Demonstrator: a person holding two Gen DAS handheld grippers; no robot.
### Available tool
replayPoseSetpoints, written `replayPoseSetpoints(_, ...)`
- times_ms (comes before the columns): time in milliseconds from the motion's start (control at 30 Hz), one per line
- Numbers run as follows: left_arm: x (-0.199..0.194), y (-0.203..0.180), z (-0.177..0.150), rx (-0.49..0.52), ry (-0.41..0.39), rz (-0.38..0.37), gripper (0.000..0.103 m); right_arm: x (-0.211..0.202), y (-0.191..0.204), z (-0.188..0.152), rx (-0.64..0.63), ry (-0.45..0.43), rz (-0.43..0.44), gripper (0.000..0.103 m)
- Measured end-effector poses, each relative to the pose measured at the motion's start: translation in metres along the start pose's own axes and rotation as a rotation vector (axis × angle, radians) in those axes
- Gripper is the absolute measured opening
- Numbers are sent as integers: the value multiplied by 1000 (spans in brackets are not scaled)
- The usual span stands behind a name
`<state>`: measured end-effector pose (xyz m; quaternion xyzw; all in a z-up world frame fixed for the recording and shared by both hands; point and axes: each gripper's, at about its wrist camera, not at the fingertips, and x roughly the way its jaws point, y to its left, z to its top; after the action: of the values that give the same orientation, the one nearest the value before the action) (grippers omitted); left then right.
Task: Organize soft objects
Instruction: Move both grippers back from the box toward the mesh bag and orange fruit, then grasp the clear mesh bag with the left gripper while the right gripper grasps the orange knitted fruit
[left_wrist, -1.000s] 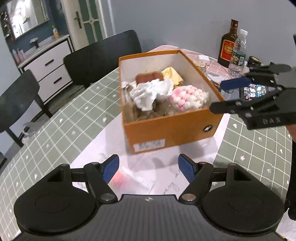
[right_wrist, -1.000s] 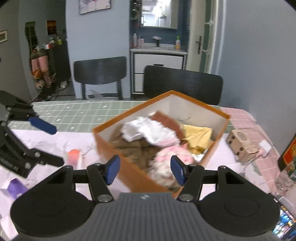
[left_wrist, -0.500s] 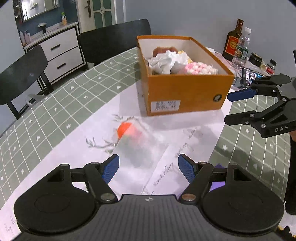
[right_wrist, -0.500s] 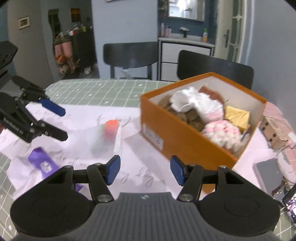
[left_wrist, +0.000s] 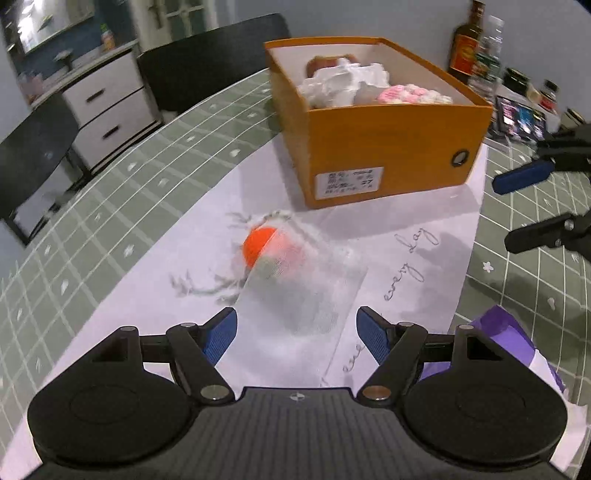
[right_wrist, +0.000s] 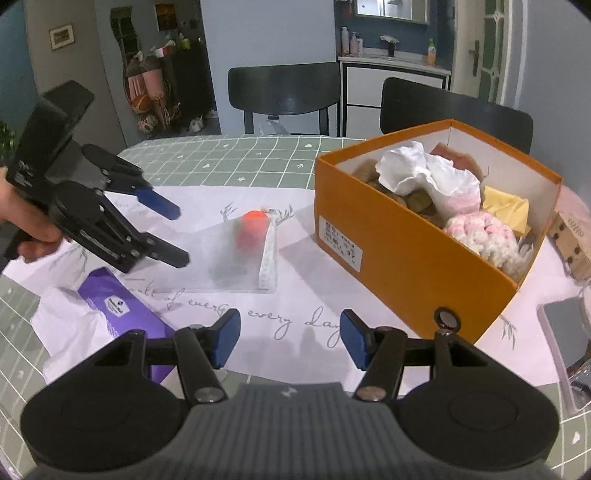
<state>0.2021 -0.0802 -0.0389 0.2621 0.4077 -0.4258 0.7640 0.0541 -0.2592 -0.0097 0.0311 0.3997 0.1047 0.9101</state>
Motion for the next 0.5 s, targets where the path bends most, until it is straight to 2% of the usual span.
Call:
replayPoseSetpoints(200, 25, -6, 13, 136, 86, -7, 92, -5, -9, 2, 35, -11, 23, 60)
replayPoseSetpoints(333, 41, -4, 16, 150, 154, -37, 92, -7, -12, 2, 36, -12, 36, 60)
replayPoseSetpoints(500, 57, -1, 18, 150, 203, -20, 93, -7, -14, 1, 33, -6, 47, 60)
